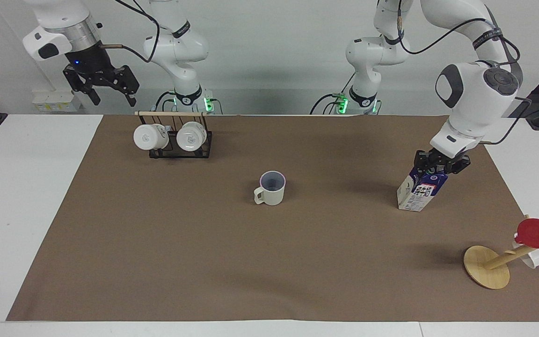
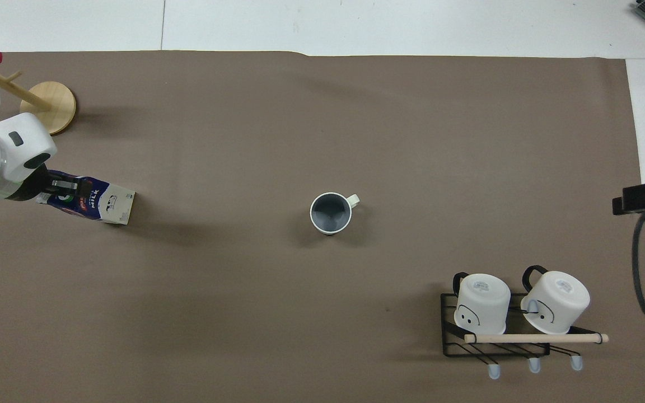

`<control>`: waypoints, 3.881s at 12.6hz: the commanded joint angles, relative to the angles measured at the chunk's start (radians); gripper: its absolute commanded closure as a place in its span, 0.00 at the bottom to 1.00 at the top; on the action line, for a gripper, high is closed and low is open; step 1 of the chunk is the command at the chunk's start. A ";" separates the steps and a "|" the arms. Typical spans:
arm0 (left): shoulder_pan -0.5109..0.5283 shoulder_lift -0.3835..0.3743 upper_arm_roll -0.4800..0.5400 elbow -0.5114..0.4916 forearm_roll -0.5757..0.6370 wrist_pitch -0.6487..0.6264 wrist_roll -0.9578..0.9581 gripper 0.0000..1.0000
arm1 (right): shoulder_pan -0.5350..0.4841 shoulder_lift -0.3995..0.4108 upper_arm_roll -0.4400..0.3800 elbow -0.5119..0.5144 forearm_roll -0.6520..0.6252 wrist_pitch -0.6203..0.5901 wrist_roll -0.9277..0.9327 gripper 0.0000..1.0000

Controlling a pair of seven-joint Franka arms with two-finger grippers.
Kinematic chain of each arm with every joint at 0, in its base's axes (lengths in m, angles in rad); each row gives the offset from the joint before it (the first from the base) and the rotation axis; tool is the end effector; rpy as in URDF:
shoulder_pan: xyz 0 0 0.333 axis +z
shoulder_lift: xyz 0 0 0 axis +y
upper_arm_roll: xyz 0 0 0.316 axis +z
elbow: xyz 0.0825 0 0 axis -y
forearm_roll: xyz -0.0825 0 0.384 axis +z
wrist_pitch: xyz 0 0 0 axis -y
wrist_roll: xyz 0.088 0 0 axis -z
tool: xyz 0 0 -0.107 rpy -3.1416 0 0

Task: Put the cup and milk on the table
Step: 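Carry the milk carton beside the white mug and set it down, then open the left gripper and withdraw it from the carton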

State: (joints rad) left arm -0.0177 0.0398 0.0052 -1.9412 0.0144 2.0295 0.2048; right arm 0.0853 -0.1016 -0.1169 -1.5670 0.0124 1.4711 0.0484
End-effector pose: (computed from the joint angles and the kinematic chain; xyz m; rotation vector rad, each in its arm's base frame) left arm 0.5731 -0.0064 0.4654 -3.1034 0.3481 -0.0734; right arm 0.5117 -0.0184 0.6713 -3.1150 0.1218 -0.0075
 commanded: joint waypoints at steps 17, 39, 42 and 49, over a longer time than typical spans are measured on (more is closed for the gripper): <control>-0.517 0.064 -0.025 0.094 0.012 0.046 -0.775 0.51 | -0.021 -0.003 0.013 0.004 -0.009 0.009 -0.010 0.00; -0.496 -0.035 -0.013 0.090 0.010 -0.024 -0.731 0.00 | 0.001 -0.029 0.014 -0.041 -0.017 0.045 0.008 0.00; -0.395 -0.101 -0.013 0.085 0.010 -0.120 -0.538 0.00 | 0.001 -0.029 0.016 -0.041 -0.016 0.041 0.014 0.00; -0.161 -0.163 -0.007 0.178 0.004 -0.267 -0.174 0.00 | 0.007 -0.021 0.019 -0.021 -0.020 -0.009 0.010 0.00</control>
State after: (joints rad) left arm -0.2227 -0.1230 0.0072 -1.8202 0.0169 1.8247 -0.0275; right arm 0.0891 -0.1051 -0.1031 -1.5738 0.0060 1.4713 0.0499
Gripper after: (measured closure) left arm 0.000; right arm 0.000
